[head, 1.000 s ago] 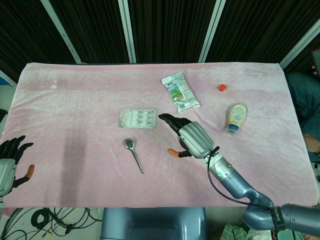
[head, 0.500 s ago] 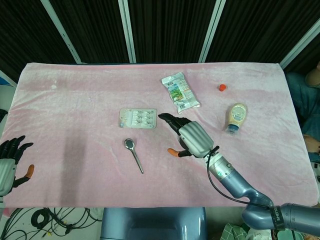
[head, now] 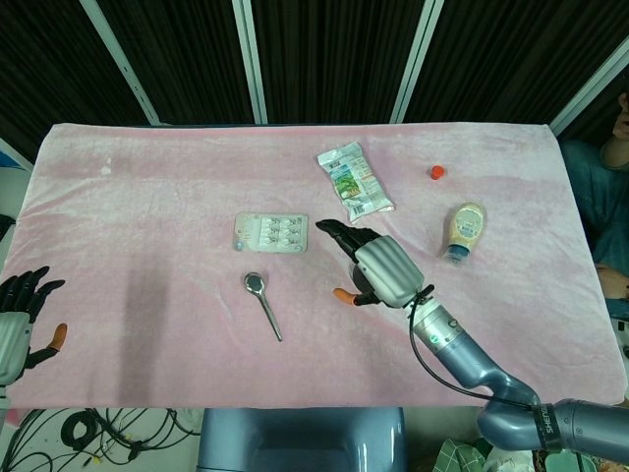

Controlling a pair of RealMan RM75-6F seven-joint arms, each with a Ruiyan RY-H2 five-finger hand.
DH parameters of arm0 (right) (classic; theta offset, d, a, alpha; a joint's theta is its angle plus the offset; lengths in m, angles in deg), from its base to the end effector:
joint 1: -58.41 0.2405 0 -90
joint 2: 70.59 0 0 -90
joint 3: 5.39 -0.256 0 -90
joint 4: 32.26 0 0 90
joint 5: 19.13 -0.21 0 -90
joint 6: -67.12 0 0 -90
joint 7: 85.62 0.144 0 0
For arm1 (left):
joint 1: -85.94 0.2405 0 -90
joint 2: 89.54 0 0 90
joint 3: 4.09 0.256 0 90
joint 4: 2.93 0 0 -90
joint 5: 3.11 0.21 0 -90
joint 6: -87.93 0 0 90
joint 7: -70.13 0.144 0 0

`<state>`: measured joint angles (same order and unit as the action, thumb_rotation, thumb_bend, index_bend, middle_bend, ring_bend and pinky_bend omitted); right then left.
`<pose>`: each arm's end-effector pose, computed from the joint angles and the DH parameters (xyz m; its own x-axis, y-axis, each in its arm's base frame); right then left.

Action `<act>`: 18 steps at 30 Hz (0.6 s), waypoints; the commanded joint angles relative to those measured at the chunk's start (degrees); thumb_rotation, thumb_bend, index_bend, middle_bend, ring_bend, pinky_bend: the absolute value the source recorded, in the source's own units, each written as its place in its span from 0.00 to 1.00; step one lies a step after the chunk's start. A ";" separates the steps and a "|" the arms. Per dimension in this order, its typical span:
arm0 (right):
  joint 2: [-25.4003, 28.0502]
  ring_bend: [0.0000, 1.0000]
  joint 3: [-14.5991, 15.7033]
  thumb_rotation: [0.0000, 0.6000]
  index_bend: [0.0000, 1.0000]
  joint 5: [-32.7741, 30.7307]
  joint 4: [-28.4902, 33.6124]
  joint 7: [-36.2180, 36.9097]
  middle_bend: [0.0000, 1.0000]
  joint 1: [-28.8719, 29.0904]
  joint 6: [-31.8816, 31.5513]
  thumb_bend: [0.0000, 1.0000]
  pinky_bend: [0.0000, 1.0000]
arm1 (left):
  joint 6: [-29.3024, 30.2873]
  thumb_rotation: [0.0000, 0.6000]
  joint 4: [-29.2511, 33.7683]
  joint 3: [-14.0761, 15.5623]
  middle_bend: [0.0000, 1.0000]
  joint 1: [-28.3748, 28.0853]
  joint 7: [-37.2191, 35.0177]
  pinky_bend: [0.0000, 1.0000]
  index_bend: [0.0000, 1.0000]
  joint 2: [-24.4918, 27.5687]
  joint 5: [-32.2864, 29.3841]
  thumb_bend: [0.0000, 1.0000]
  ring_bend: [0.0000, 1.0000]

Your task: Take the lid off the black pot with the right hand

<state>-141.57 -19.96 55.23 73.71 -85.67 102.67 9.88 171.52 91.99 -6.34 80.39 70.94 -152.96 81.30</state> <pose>-0.0697 -0.3259 0.0746 0.1704 -0.2685 0.9481 -0.8380 -0.5457 -0.0040 -0.3066 0.1817 0.1552 0.3767 0.0373 0.9256 0.9262 0.0034 -0.3771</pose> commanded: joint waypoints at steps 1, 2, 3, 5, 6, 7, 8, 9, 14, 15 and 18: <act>0.62 0.24 0.32 1.00 0.09 -1.24 -0.21 -0.93 0.11 -0.05 0.78 0.14 0.29 | 0.00 1.00 0.01 -0.01 0.04 0.01 -0.01 0.02 0.17 0.01 -0.03 0.42 0.00; 0.90 0.24 0.49 1.00 0.09 -1.89 -0.38 -1.59 0.11 -0.06 1.10 0.14 0.29 | 0.00 1.00 0.00 -0.02 0.04 0.01 -0.01 0.02 0.17 0.02 -0.04 0.42 0.00; 1.14 0.24 0.63 1.00 0.09 -2.56 -0.49 -2.34 0.11 -0.05 1.36 0.14 0.29 | -0.01 1.00 0.00 -0.02 0.04 0.00 -0.01 0.02 0.17 0.01 -0.04 0.42 0.00; 1.64 0.24 0.98 1.00 0.09 -4.27 -0.86 -4.41 0.11 0.00 1.90 0.14 0.29 | -0.08 1.00 0.00 -0.01 0.04 -0.03 0.04 0.02 0.17 0.00 -0.07 0.42 0.00; 1.87 0.23 1.15 1.00 0.10 -5.28 -0.99 -5.57 0.11 0.05 2.16 0.14 0.29 | -0.09 1.00 0.01 -0.01 0.04 -0.03 0.09 0.02 0.17 -0.01 -0.07 0.42 0.00; 1.99 0.23 1.25 1.00 0.12 -5.86 -1.09 -6.19 0.11 0.08 2.30 0.14 0.29 | -0.09 1.00 0.00 -0.01 0.04 -0.03 0.13 0.02 0.17 -0.01 -0.07 0.42 0.00; 2.12 0.23 1.41 1.00 0.14 -6.59 -1.34 -6.92 0.11 0.12 2.52 0.14 0.29 | -0.10 1.00 -0.01 0.00 0.04 -0.03 0.19 0.02 0.17 -0.01 -0.07 0.42 0.00; 2.26 0.23 1.63 1.00 0.15 -7.54 -1.77 -7.78 0.11 0.18 2.88 0.14 0.29 | -0.11 1.00 -0.01 0.00 0.04 -0.04 0.23 0.02 0.17 -0.02 -0.08 0.42 0.00; 2.17 0.23 1.93 1.00 0.25 -14.80 -5.02 -13.19 0.10 1.84 5.29 0.14 0.28 | -0.14 1.00 0.00 -0.06 0.04 -0.05 0.41 0.02 0.17 -0.06 -0.21 0.42 0.00; 1.88 0.23 1.85 1.00 0.26 -16.68 -5.63 -14.28 0.10 2.29 5.57 0.14 0.28 | -0.17 1.00 0.01 -0.06 0.04 -0.05 0.46 0.02 0.17 -0.07 -0.27 0.42 0.00; 1.38 0.23 1.85 1.00 0.29 -19.37 -6.85 -15.57 0.10 2.94 6.15 0.16 0.28 | -0.20 1.00 0.03 -0.08 0.04 -0.05 0.59 0.02 0.17 -0.06 -0.36 0.42 0.00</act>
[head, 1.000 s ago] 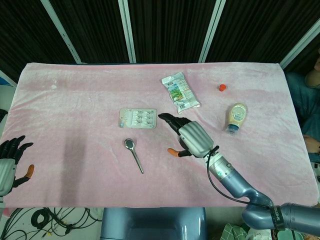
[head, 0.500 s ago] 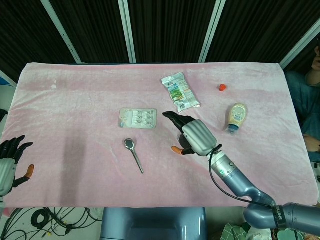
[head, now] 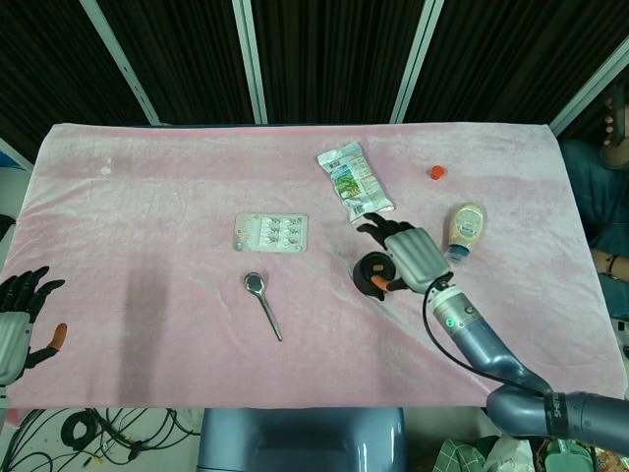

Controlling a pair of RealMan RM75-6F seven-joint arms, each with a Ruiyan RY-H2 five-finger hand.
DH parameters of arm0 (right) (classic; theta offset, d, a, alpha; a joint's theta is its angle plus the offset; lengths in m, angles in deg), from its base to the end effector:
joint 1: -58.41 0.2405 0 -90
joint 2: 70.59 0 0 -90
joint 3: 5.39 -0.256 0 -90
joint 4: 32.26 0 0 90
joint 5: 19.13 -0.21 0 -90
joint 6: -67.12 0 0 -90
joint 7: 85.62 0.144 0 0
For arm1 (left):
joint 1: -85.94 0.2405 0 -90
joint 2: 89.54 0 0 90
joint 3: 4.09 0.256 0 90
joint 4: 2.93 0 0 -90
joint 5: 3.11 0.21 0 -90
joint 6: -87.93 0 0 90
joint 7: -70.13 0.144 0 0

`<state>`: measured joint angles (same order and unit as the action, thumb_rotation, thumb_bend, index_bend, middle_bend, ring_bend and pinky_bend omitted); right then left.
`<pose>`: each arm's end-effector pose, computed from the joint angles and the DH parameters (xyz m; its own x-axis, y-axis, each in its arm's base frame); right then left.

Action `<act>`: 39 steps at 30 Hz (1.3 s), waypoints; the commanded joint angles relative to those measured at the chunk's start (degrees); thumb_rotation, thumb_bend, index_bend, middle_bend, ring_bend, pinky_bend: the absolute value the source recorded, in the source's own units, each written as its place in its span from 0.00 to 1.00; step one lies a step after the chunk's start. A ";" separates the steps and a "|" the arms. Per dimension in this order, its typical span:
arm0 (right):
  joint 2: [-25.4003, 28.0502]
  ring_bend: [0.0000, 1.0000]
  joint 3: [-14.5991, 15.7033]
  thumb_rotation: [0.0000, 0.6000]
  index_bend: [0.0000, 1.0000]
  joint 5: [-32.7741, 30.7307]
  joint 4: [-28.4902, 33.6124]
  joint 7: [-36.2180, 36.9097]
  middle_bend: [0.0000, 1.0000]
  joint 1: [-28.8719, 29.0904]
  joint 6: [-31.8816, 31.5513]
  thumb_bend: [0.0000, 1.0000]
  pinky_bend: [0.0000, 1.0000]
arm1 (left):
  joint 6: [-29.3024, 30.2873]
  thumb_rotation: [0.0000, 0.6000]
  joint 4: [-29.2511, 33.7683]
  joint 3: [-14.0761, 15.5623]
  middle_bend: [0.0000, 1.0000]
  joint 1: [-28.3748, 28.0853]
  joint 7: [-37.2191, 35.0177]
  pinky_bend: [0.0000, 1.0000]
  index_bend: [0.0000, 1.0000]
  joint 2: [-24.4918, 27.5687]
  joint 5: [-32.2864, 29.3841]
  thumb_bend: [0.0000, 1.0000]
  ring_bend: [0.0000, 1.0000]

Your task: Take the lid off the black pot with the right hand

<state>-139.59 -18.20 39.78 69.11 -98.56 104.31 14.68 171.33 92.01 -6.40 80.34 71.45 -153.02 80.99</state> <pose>-0.1174 -0.3548 0.0758 0.3612 -0.2681 0.8931 -0.8915 -0.3800 0.2465 -0.3071 0.1822 0.1548 0.3830 0.0395 0.9229 0.9235 0.0074 -0.3836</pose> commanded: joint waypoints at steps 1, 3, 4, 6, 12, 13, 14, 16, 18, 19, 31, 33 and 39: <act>-0.84 0.23 0.16 1.00 0.29 -4.97 -2.93 -3.15 0.10 1.60 1.72 0.16 0.28 | -0.02 1.00 0.02 -0.02 0.04 0.00 0.11 0.02 0.17 0.00 -0.07 0.42 0.00; -1.10 0.23 0.29 1.00 0.31 -6.03 -3.81 -3.66 0.10 1.96 2.28 0.17 0.27 | -0.02 1.00 0.02 -0.04 0.04 -0.01 0.14 0.02 0.17 0.00 -0.08 0.42 0.00; -1.38 0.23 0.53 1.00 0.32 -6.94 -4.75 -4.24 0.10 2.40 3.00 0.17 0.27 | -0.06 1.00 0.03 -0.04 0.04 -0.03 0.21 0.02 0.17 0.01 -0.11 0.42 0.00; -1.89 0.23 0.79 1.00 0.34 -8.18 -6.07 -4.88 0.10 3.06 4.10 0.17 0.27 | -0.20 1.00 0.04 -0.03 0.04 -0.06 0.33 0.02 0.17 0.03 -0.21 0.42 0.00; -3.60 0.23 1.19 1.00 0.39 -10.76 -8.34 -5.14 0.10 4.29 6.13 0.17 0.27 | -0.47 1.00 0.19 -0.11 0.04 -0.18 0.59 0.02 0.17 0.06 -0.51 0.42 0.00; -3.85 0.23 1.37 1.00 0.39 -11.10 -8.58 -5.24 0.10 4.40 6.34 0.17 0.27 | -0.48 1.00 0.22 -0.14 0.04 -0.18 0.59 0.02 0.17 0.08 -0.56 0.42 0.00; -4.08 0.23 1.53 1.00 0.40 -11.45 -8.74 -5.27 0.10 4.48 6.53 0.17 0.27 | -0.46 1.00 0.24 -0.17 0.04 -0.18 0.59 0.02 0.17 0.09 -0.60 0.42 0.00; -4.49 0.23 1.68 1.00 0.41 -12.44 -8.77 -4.59 0.10 4.53 7.35 0.17 0.27 | -0.49 1.00 0.28 -0.21 0.04 -0.19 0.58 0.02 0.17 0.11 -0.67 0.42 0.00; -4.71 0.23 1.92 1.00 0.42 -13.29 -8.92 -4.18 0.10 4.64 8.18 0.17 0.27 | -0.63 1.00 0.33 -0.19 0.04 -0.23 0.64 0.02 0.17 0.16 -0.74 0.42 0.00; -4.85 0.23 2.17 1.00 0.42 -13.41 -9.18 -4.41 0.10 4.74 8.28 0.17 0.27 | -0.67 1.00 0.36 -0.18 0.04 -0.25 0.69 0.02 0.17 0.18 -0.76 0.42 0.00; -8.60 0.23 3.27 1.00 0.47 -13.45 -12.98 -5.28 0.10 4.72 5.80 0.22 0.27 | -0.56 1.00 0.38 -0.28 0.04 -0.25 0.75 0.02 0.17 0.14 -0.83 0.42 0.00; -9.08 0.23 3.29 1.00 0.48 -13.24 -13.56 -5.14 0.10 4.65 5.56 0.22 0.27 | -0.61 1.00 0.39 -0.28 0.04 -0.27 0.77 0.02 0.17 0.13 -0.86 0.42 0.00; -10.16 0.23 3.38 1.00 0.49 -12.94 -14.75 -4.05 0.10 4.21 5.57 0.23 0.27 | -0.77 1.00 0.41 -0.28 0.04 -0.33 0.95 0.02 0.17 0.14 -0.95 0.42 0.00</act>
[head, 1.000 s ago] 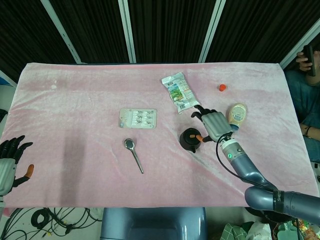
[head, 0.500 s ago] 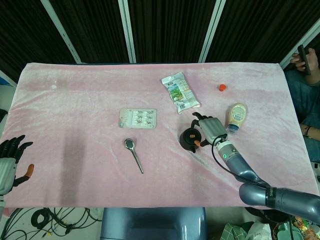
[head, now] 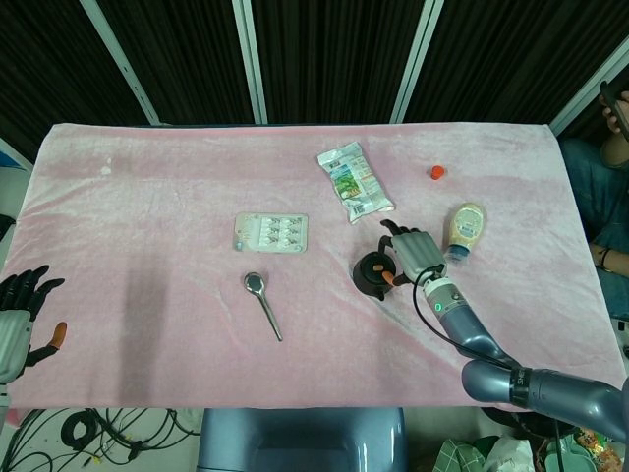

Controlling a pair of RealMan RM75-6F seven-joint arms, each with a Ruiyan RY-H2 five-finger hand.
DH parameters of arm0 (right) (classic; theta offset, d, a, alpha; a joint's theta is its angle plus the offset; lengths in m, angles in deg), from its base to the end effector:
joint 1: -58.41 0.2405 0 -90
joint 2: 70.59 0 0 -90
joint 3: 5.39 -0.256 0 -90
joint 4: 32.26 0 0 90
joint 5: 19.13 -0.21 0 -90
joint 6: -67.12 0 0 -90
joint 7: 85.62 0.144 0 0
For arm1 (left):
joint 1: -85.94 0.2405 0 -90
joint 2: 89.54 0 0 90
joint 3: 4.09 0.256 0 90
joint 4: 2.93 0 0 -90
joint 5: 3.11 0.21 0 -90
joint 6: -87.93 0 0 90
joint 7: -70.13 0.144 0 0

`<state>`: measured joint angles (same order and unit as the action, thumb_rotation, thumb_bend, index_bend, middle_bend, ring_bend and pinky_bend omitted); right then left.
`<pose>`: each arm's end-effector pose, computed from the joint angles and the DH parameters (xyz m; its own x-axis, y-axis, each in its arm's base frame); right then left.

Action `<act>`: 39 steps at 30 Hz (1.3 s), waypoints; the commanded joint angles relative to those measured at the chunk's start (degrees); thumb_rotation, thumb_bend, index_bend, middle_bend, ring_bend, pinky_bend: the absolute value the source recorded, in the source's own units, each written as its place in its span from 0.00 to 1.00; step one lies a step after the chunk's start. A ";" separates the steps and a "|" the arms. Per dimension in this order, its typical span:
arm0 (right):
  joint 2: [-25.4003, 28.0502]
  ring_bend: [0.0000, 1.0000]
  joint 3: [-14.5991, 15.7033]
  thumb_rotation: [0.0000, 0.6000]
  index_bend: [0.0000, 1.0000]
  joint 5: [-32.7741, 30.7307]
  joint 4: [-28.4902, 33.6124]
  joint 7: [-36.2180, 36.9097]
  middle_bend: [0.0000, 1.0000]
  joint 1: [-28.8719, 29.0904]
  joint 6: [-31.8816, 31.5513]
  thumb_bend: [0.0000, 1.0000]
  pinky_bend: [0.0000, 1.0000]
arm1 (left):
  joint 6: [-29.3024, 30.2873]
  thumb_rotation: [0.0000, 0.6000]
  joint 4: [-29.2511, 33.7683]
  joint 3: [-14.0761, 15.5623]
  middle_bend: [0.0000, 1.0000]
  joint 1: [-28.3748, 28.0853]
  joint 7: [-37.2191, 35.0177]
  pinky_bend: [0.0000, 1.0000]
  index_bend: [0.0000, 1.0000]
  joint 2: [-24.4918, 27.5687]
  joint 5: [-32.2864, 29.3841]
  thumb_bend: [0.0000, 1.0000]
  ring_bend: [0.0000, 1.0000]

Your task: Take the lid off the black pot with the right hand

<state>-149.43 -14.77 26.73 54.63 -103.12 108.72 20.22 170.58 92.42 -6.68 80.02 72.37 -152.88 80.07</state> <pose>-0.1568 -0.3831 0.0253 0.4000 -0.3833 0.8325 -0.9139 -0.2355 0.3307 -0.3072 0.1847 0.1547 0.3913 0.0466 0.9191 0.9197 0.0164 -0.3924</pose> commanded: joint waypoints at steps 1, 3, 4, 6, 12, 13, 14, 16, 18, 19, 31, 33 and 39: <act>-0.57 0.23 -0.10 1.00 0.49 0.29 -0.49 0.90 0.10 -0.31 0.03 0.23 0.27 | -0.03 1.00 0.01 0.00 0.04 -0.02 0.06 0.02 0.17 -0.02 -0.03 0.42 0.00; -1.09 0.23 -0.18 1.00 0.49 0.82 -1.09 1.57 0.10 -0.46 0.10 0.23 0.27 | 0.01 1.00 0.02 -0.01 0.04 -0.02 0.12 0.02 0.17 -0.03 0.00 0.42 0.00; -1.41 0.23 -0.26 1.00 0.49 1.14 -1.45 2.08 0.10 -0.55 0.23 0.23 0.27 | 0.05 1.00 0.03 -0.01 0.04 0.00 0.11 0.02 0.17 -0.04 0.00 0.42 0.00; -1.84 0.23 -0.42 1.00 0.49 1.58 -1.95 2.82 0.10 -0.66 0.42 0.23 0.27 | 0.11 1.00 0.04 -0.02 0.04 0.03 0.06 0.02 0.17 -0.03 -0.01 0.42 0.00; -2.91 0.23 -0.53 1.00 0.50 2.23 -3.13 3.74 0.10 -0.79 0.91 0.23 0.27 | 0.03 1.00 0.03 -0.07 0.04 -0.03 0.09 0.02 0.17 -0.05 -0.08 0.42 0.00; -3.04 0.23 -0.64 1.00 0.50 2.10 -3.20 4.04 0.10 -0.81 1.14 0.23 0.27 | -0.01 1.00 0.04 -0.07 0.04 -0.04 0.12 0.02 0.17 -0.06 -0.11 0.42 0.00; -3.21 0.23 -0.79 1.00 0.50 1.94 -3.32 4.45 0.10 -0.85 1.34 0.23 0.27 | -0.04 1.00 0.05 -0.06 0.04 -0.06 0.14 0.02 0.17 -0.06 -0.12 0.42 0.00; -3.54 0.23 -0.87 1.00 0.50 1.86 -3.73 4.78 0.10 -0.88 1.56 0.23 0.27 | -0.01 1.00 0.05 -0.06 0.04 -0.06 0.16 0.02 0.17 -0.06 -0.07 0.42 0.00; -3.96 0.23 -0.84 1.00 0.50 1.81 -4.34 5.00 0.10 -0.88 1.86 0.24 0.27 | 0.07 1.00 0.05 -0.07 0.04 -0.02 0.12 0.02 0.17 -0.05 -0.07 0.42 0.00; -4.07 0.23 -0.84 1.00 0.51 1.81 -4.53 5.07 0.10 -0.88 1.95 0.24 0.27 | 0.08 1.00 0.07 -0.08 0.04 -0.02 0.09 0.02 0.17 -0.04 -0.08 0.42 0.00; -4.99 0.23 -1.00 1.00 0.54 1.67 -6.30 6.07 0.10 -1.02 3.10 0.26 0.27 | 0.01 1.00 0.06 -0.12 0.04 -0.08 0.22 0.02 0.17 -0.06 -0.19 0.42 0.00; -5.16 0.23 -1.11 1.00 0.54 1.63 -6.54 6.43 0.10 -1.07 3.34 0.26 0.27 | 0.01 1.00 0.07 -0.14 0.04 -0.08 0.23 0.02 0.17 -0.06 -0.23 0.42 0.00; -5.60 0.23 -1.36 1.00 0.54 1.71 -7.22 7.28 0.10 -1.06 4.09 0.27 0.27 | -0.06 1.00 0.13 -0.18 0.04 -0.10 0.33 0.02 0.17 -0.06 -0.37 0.42 0.00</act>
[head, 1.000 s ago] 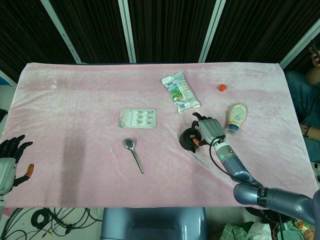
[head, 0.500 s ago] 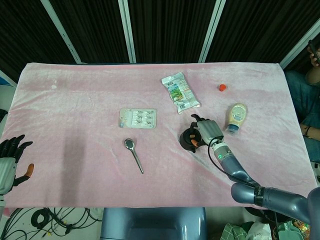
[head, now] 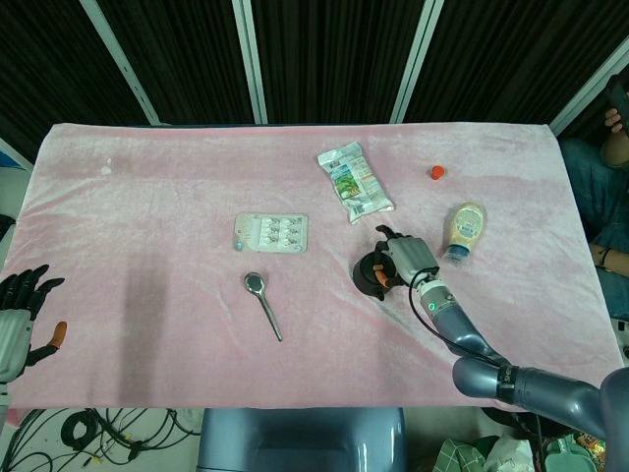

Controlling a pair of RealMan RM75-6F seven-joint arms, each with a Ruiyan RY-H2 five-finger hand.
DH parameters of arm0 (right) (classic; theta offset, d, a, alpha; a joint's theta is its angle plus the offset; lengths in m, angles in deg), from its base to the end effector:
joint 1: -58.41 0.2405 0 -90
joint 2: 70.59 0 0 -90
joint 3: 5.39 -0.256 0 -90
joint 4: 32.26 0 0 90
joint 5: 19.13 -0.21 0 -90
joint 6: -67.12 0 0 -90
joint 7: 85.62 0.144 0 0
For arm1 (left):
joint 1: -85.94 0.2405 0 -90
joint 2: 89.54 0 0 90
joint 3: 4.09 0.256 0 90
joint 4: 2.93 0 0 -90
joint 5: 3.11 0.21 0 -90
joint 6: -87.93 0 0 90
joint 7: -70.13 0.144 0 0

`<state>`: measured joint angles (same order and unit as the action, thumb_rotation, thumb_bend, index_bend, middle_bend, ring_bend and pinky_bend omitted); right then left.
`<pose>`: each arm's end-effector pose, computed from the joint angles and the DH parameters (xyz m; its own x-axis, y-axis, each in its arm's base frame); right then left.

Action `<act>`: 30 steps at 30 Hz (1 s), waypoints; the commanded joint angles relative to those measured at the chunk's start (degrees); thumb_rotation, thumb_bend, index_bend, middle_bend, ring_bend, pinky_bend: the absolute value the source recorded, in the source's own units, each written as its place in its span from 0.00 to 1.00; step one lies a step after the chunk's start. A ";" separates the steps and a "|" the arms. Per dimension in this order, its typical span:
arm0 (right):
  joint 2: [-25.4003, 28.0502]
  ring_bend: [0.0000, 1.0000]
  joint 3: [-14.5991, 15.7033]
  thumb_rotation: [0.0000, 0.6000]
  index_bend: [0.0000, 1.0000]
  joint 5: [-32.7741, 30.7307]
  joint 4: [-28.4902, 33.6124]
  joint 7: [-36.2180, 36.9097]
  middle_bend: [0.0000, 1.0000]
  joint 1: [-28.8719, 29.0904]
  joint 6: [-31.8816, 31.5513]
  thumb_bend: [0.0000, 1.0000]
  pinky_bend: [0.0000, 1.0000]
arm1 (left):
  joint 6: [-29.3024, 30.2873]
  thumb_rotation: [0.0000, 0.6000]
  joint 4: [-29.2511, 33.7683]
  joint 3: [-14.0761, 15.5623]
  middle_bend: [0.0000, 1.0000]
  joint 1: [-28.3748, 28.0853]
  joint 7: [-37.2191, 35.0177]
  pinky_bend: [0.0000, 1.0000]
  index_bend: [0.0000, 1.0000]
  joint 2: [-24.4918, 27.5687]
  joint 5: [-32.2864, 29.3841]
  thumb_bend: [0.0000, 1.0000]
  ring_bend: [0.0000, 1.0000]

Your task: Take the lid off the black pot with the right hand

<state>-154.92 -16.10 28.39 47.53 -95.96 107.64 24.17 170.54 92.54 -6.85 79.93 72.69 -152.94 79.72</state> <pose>-0.1672 -0.3878 -0.0009 0.2882 -0.4416 0.8497 -0.9562 -0.1798 0.2309 -0.3070 0.1857 0.1547 0.3927 0.0444 0.9186 0.9190 0.0203 -0.3938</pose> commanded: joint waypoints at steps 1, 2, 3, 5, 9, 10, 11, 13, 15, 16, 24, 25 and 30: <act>-0.17 0.23 -0.07 1.00 0.55 0.10 -0.23 0.19 0.10 0.05 0.26 0.27 0.27 | -0.05 1.00 0.04 -0.03 0.04 -0.02 0.02 0.02 0.17 0.01 -0.08 0.42 0.00; -0.22 0.23 -0.09 1.00 0.55 0.12 -0.28 0.22 0.10 0.07 0.31 0.27 0.27 | -0.05 1.00 0.05 -0.04 0.04 -0.02 0.03 0.02 0.17 0.01 -0.10 0.42 0.00; -0.23 0.23 -0.10 1.00 0.56 0.13 -0.30 0.24 0.10 0.09 0.34 0.27 0.27 | -0.05 1.00 0.06 -0.04 0.04 -0.02 0.03 0.02 0.17 0.00 -0.11 0.42 0.00; -0.32 0.23 -0.20 1.00 0.58 0.15 -0.33 0.33 0.10 0.15 0.43 0.27 0.27 | -0.06 1.00 0.08 -0.06 0.04 -0.03 0.04 0.02 0.17 0.02 -0.15 0.42 0.00; -0.29 0.23 -0.36 1.00 0.63 0.15 -0.17 0.69 0.10 0.17 0.75 0.31 0.27 | -0.13 1.00 0.15 -0.07 0.04 -0.04 0.01 0.02 0.17 0.06 -0.23 0.42 0.00; -0.28 0.23 -0.37 1.00 0.64 0.17 -0.15 0.74 0.10 0.17 0.77 0.31 0.27 | -0.15 1.00 0.15 -0.06 0.04 -0.04 0.01 0.02 0.17 0.07 -0.24 0.42 0.00; -0.27 0.23 -0.42 1.00 0.65 0.19 -0.09 0.83 0.10 0.15 0.77 0.32 0.27 | -0.16 1.00 0.18 -0.06 0.04 -0.04 -0.02 0.02 0.17 0.09 -0.26 0.42 0.00; -0.24 0.23 -0.57 1.00 0.66 0.21 0.02 1.07 0.10 0.13 0.78 0.33 0.27 | -0.17 1.00 0.22 -0.07 0.04 -0.04 -0.01 0.02 0.17 0.11 -0.27 0.42 0.00; -0.24 0.23 -0.71 1.00 0.68 0.27 0.08 1.29 0.10 0.10 0.74 0.35 0.27 | -0.17 1.00 0.23 -0.07 0.04 -0.04 -0.04 0.02 0.17 0.11 -0.30 0.42 0.00; -0.27 0.23 -0.82 1.00 0.68 0.33 0.10 1.47 0.10 0.07 0.67 0.35 0.27 | -0.18 1.00 0.24 -0.07 0.04 -0.03 -0.06 0.02 0.17 0.12 -0.31 0.42 0.00; 0.05 0.23 -2.15 1.00 0.71 1.13 0.66 3.83 0.10 -0.51 0.04 0.38 0.27 | -0.19 1.00 0.30 -0.10 0.04 -0.03 -0.16 0.02 0.17 0.18 -0.38 0.42 0.00; 0.20 0.23 -2.36 1.00 0.71 1.24 0.77 4.13 0.10 -0.61 -0.12 0.38 0.27 | -0.22 1.00 0.31 -0.09 0.04 -0.05 -0.15 0.02 0.17 0.18 -0.37 0.42 0.00; 1.37 0.23 -3.09 1.00 0.71 1.81 1.87 5.62 0.10 -1.21 -0.43 0.39 0.27 | -0.22 1.00 0.32 -0.05 0.04 -0.03 -0.08 0.02 0.17 0.20 -0.36 0.42 0.00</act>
<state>-153.85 -18.99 30.04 49.10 -90.61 106.61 23.79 170.33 92.85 -6.89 79.90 72.61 -152.74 79.37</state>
